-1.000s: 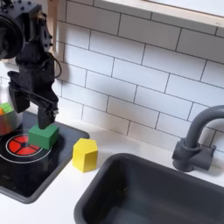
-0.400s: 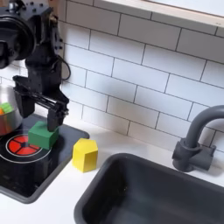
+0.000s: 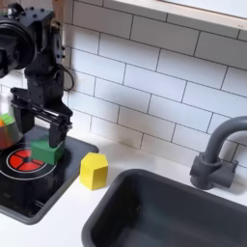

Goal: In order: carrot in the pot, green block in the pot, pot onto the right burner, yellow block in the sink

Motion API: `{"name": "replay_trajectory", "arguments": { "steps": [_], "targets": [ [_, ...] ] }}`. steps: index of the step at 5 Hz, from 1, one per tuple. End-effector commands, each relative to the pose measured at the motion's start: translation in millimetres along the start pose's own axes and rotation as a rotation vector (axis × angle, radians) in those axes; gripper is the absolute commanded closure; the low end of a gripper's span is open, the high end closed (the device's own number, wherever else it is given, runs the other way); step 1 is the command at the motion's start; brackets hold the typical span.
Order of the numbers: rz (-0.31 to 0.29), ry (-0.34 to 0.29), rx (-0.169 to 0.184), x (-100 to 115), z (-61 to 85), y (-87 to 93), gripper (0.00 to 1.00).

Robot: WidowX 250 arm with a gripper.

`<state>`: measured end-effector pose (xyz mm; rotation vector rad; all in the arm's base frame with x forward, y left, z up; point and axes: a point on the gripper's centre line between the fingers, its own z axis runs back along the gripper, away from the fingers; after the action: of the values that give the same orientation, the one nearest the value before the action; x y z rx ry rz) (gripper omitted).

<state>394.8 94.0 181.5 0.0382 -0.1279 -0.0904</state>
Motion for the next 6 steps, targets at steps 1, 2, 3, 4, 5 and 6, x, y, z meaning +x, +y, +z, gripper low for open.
{"name": "replay_trajectory", "arguments": {
  "steps": [1,2,3,4,5,6],
  "targets": [
    [-0.006,0.001,0.001,-1,-2.3,1.6,0.0],
    [0.0,0.012,-0.002,-3,-8.6,0.8,0.0],
    [0.027,0.03,0.0,-6,-13.8,-0.5,0.0],
    [0.081,0.018,-0.027,-5,-8.8,-1.1,0.0],
    [0.095,0.035,-0.033,-6,-12.3,-4.1,0.0],
    [0.123,0.036,-0.037,-7,-12.9,-1.6,0.0]
  ]
}}
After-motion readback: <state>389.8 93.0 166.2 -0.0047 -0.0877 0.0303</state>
